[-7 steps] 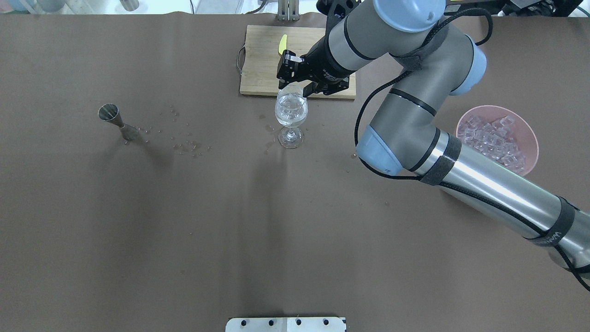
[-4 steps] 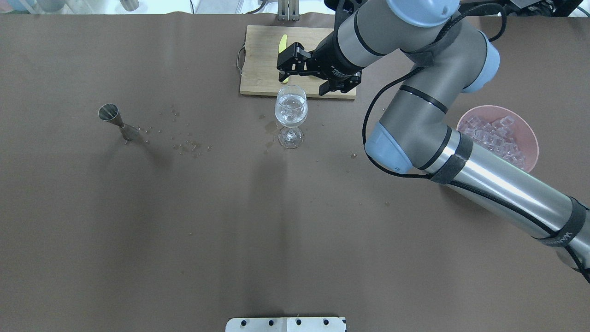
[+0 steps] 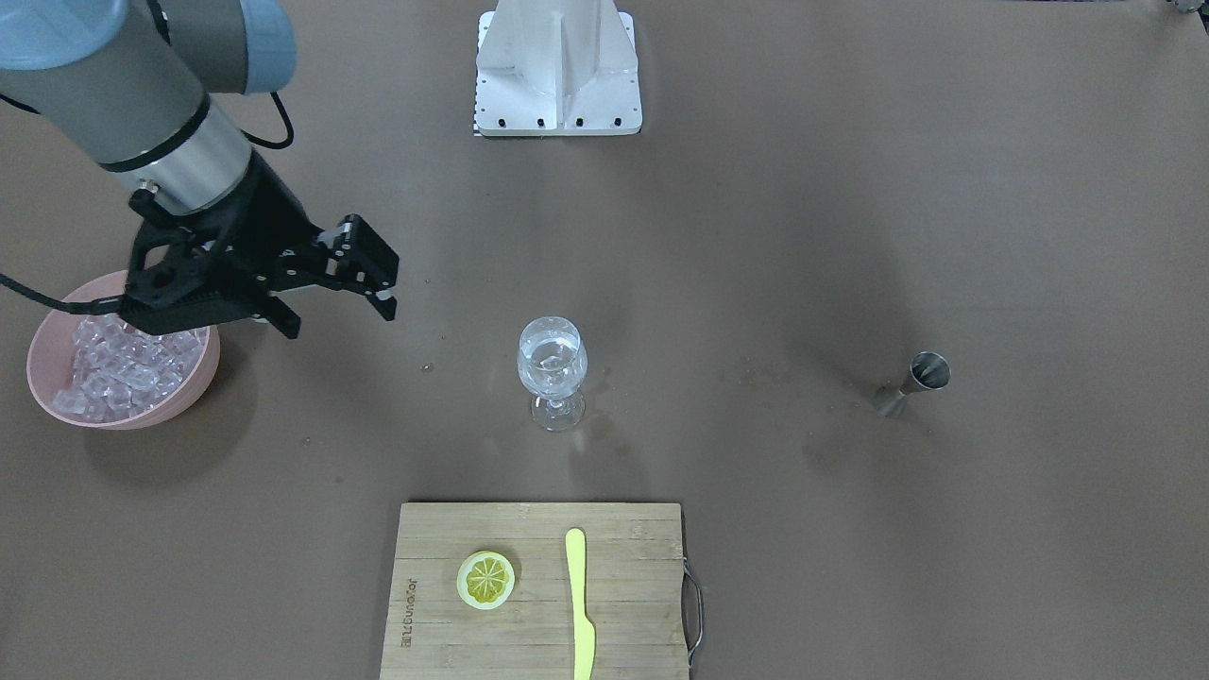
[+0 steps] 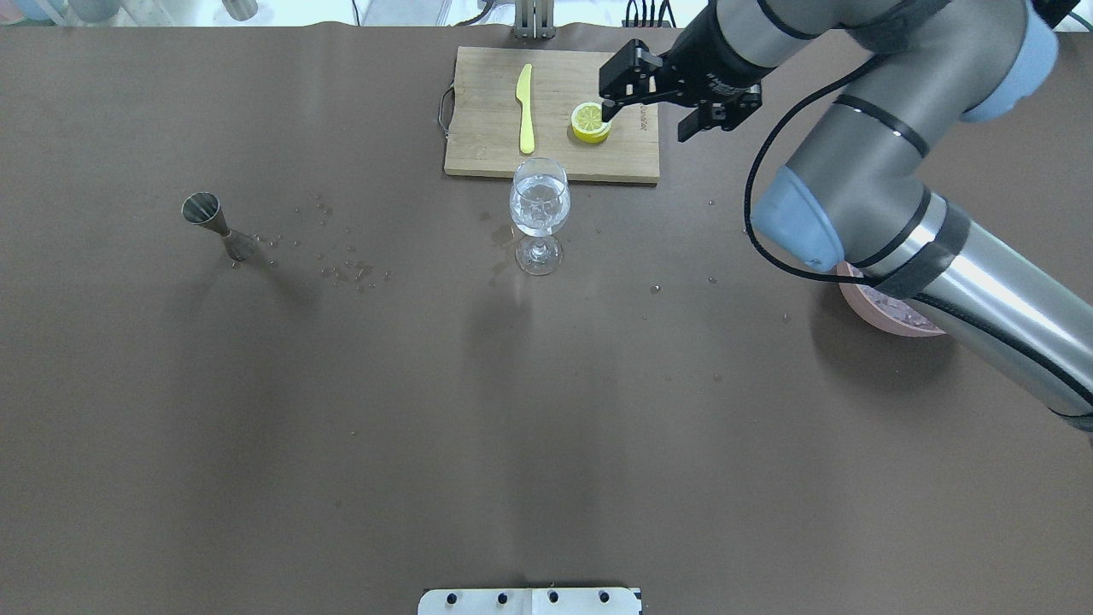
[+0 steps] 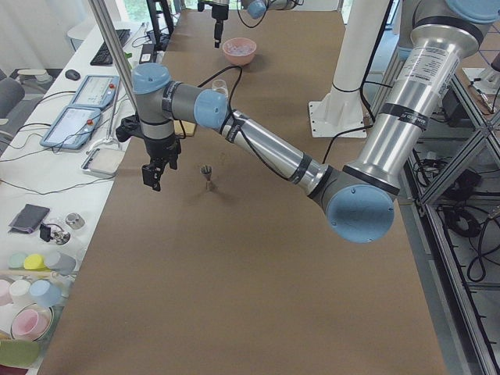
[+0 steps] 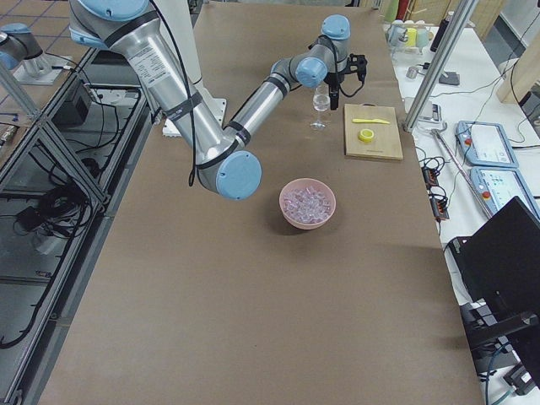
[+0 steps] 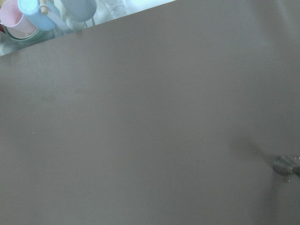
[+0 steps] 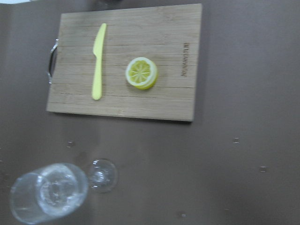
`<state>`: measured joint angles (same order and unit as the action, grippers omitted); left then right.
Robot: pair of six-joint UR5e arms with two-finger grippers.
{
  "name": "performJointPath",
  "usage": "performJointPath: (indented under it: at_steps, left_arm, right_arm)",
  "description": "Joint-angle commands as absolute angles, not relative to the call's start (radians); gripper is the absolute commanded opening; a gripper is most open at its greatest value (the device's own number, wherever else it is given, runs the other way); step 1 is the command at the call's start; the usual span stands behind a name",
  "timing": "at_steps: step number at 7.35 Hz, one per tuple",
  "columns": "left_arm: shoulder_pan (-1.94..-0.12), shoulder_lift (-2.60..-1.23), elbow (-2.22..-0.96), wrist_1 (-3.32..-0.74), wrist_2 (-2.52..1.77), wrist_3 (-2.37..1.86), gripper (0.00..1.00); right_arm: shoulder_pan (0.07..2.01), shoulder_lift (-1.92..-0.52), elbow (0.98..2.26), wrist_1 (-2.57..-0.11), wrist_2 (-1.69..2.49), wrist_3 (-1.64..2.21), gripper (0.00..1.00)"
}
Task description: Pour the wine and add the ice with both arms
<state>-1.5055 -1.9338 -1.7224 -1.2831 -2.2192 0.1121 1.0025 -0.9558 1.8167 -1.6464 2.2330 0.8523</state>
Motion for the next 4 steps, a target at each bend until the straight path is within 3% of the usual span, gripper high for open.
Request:
performJointPath:
  at_steps: [1, 4]
  left_arm:
    - [-1.514, -1.794, -1.701, -1.479, -2.186, 0.135, 0.98]
    - [-1.532, -1.755, -1.677, -1.517, -2.189, 0.060, 0.98]
  right_arm:
    - [1.136, -1.058, 1.868, -1.890, 2.238, 0.430, 1.00]
    - [1.395, -1.234, 1.807, -1.954, 2.293, 0.087, 1.00]
